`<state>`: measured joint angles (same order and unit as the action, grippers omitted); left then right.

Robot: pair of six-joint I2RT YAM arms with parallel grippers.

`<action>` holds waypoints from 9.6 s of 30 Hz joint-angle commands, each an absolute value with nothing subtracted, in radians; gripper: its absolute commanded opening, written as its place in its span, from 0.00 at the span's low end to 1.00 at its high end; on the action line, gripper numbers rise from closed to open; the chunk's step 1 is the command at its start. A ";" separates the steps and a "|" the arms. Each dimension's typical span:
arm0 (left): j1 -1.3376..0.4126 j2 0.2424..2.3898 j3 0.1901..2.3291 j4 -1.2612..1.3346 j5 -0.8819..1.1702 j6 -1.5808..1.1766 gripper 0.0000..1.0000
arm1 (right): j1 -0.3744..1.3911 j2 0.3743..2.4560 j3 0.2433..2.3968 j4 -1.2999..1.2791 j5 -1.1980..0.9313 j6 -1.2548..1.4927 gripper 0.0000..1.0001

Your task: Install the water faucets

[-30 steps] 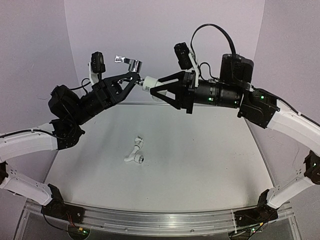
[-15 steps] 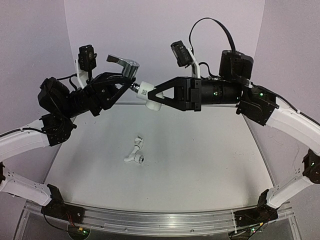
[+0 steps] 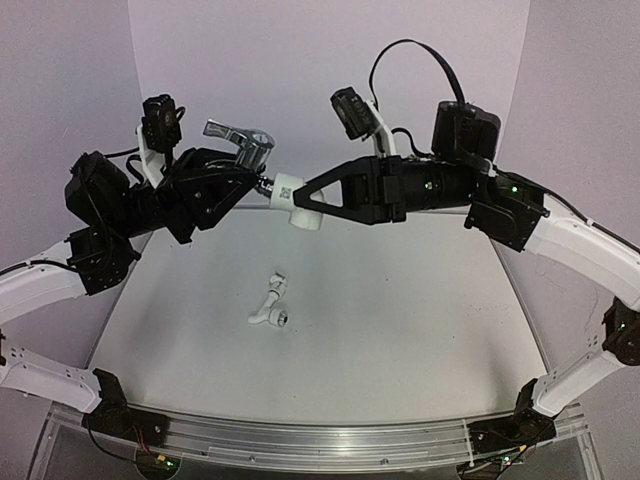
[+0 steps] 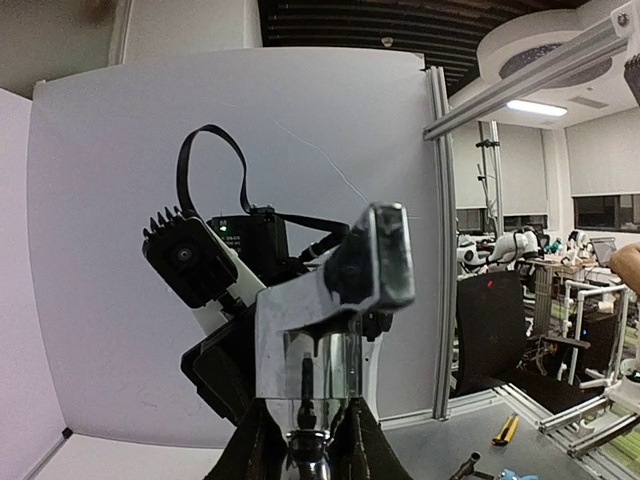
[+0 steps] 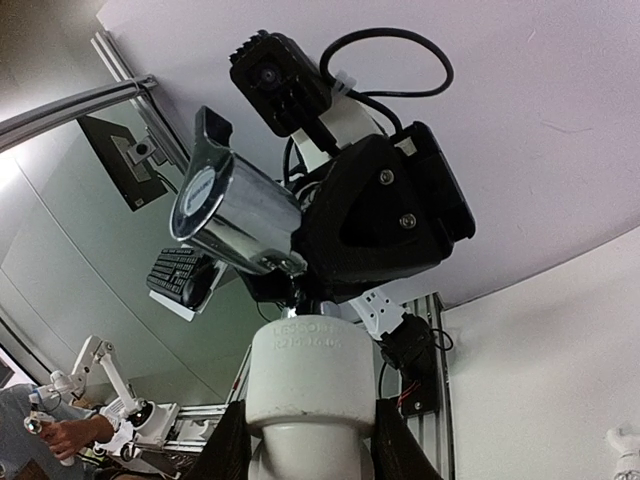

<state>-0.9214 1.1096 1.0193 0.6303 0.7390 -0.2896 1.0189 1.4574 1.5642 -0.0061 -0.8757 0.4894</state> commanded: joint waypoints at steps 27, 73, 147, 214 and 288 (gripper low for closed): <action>-0.938 1.080 0.932 0.373 0.100 -1.162 0.00 | 1.033 1.201 0.964 0.492 -0.227 -2.139 0.00; -0.994 1.125 0.979 0.347 0.077 -1.291 0.00 | 1.036 1.407 0.879 0.936 -0.169 -2.461 0.00; -1.017 1.239 0.921 0.618 0.261 -1.051 0.00 | 1.161 1.363 1.032 0.731 0.051 -1.614 0.00; -1.016 1.222 0.922 0.605 0.216 -0.859 0.00 | 1.032 1.282 1.397 0.242 -0.241 0.450 0.82; -0.942 1.290 0.874 0.755 0.173 -1.159 0.00 | 1.134 1.305 1.211 0.262 0.107 -1.119 0.34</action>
